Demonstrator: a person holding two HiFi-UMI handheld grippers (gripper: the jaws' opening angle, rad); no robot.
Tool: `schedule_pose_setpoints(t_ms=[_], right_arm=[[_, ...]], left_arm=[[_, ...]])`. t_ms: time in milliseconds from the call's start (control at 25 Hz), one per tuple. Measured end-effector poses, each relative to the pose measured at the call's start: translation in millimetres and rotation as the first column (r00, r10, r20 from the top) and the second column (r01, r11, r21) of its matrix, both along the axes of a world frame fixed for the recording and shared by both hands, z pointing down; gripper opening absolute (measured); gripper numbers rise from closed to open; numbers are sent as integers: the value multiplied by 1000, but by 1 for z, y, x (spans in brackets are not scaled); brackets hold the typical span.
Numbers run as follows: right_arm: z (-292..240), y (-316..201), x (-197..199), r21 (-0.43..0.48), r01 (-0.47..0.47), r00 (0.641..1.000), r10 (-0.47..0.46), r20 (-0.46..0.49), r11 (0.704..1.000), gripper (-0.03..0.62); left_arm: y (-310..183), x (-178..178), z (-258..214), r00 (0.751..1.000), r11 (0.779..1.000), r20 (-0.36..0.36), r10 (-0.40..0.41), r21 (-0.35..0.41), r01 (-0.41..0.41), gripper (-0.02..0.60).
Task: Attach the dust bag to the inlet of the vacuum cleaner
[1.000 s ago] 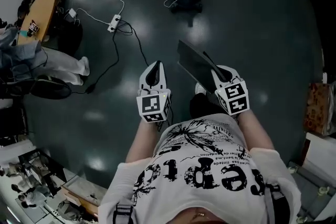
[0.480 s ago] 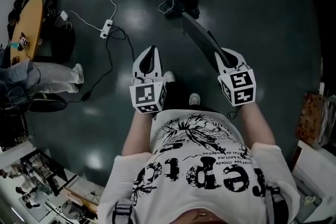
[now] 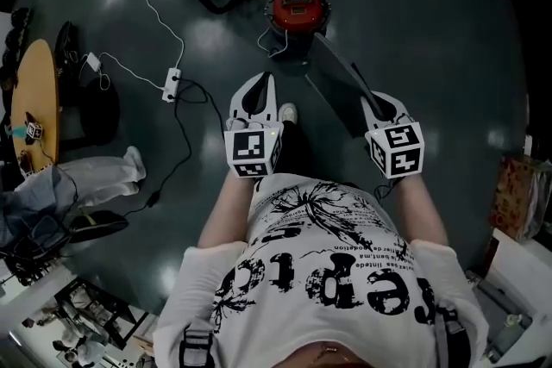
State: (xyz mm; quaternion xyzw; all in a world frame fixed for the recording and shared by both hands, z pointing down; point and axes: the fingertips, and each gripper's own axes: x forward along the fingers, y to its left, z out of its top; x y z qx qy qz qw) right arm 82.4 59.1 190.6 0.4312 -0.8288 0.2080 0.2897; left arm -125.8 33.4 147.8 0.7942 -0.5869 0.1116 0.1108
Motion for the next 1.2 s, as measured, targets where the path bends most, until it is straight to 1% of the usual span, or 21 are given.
schedule_pose_setpoints(t_ms=[80, 200, 320, 440, 560, 680, 720, 840, 960, 1040, 1200], right_arm=[[3, -31, -15, -9, 3, 1000, -3, -8, 1000, 21], [10, -74, -37, -1, 23, 999, -23, -42, 1000, 21], [18, -106, -55, -6, 36, 997, -37, -62, 999, 21], [28, -129, -65, -12, 74, 995, -74, -64, 997, 21], [41, -148, -71, -13, 132, 990, -132, -59, 991, 21], [61, -157, -71, -39, 175, 984, -176, -31, 984, 21], [71, -160, -71, -51, 180, 983, -181, -22, 982, 21], [107, -164, -67, -81, 188, 982, -189, -5, 979, 21], [154, -167, -63, -94, 226, 974, -225, 14, 970, 20], [194, -172, -60, -86, 255, 967, -254, 21, 963, 21], [284, -176, -64, -36, 313, 950, -313, 10, 949, 21]], left_arm=[[-42, -13, -1, 1000, 999, -7, 29, -20, -29, 3], [-93, -25, 4, 995, 996, -56, 80, -41, -83, 3], [-131, -30, 14, 991, 991, -56, 119, -62, -123, 3], [-155, -30, 25, 989, 988, -54, 135, -65, -138, 3], [-173, -28, 38, 991, 990, -56, 124, -66, -128, 3], [-181, -21, 57, 992, 989, -33, 124, -82, -126, 3], [-183, -17, 65, 991, 987, -35, 128, -89, -131, 3], [-187, -3, 98, 983, 979, -66, 173, -95, -179, 3], [-201, 6, 138, 980, 978, -90, 177, -98, -186, 3], [-211, 14, 174, 979, 978, -96, 179, -90, -188, 3], [-220, 21, 259, 980, 980, -89, 180, -71, -186, 3]])
